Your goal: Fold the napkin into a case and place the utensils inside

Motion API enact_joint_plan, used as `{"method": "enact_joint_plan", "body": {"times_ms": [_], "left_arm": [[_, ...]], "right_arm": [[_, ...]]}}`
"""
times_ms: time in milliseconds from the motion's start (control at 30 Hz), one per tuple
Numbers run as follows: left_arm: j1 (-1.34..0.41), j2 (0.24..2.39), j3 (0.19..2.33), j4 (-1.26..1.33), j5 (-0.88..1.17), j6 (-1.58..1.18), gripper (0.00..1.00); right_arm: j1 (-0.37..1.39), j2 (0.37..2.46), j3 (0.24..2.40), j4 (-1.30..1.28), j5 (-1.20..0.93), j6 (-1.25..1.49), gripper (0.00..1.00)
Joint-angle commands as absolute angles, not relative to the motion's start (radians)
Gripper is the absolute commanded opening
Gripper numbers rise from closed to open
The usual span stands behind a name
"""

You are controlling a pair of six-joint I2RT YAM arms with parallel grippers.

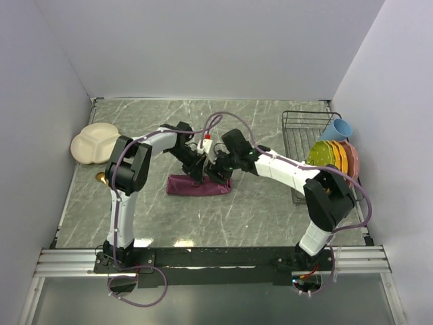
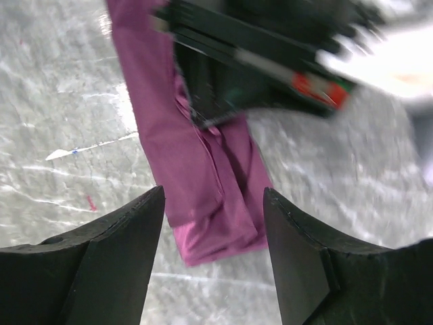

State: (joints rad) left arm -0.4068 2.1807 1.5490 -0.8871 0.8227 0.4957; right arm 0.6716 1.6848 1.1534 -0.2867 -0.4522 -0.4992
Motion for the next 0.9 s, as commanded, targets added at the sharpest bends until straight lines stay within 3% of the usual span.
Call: {"method": "enact_joint_plan", "body": {"times_ms": [0,333,433,467,667,867], "left_arm": [[-0.400,2.232,1.560,-0.868,0.750,0.552,0.05],[-0.396,2.243,1.578,-0.871,0.753,0.545,0.06],[-0.394,2.241,1.586,-0.873,0.755,0.542,0.08],[-0.394,2.235,1.586,-0.870,0.753,0.538,0.10],[-0.350,2.139,1.577,-0.822,0.784,0.474,0.31],[-0.239,1.991,1.517,-0.730,0.813,0.350,0.40]], "right_arm": [[0.707,1.720,1.200,-0.270,-0.419,-0.653,0.66],[0.726,1.807,1.192,-0.249,-0.312,-0.709,0.58],[0.727,1.821,1.209,-0.256,-0.285,-0.703,0.47],[0.729,1.822,1.212,-0.261,-0.281,-0.703,0.39],[0.733,1.841,1.243,-0.325,-0.249,-0.726,0.15],[0.733,1.855,1.239,-0.344,-0.222,-0.762,0.10]]}}
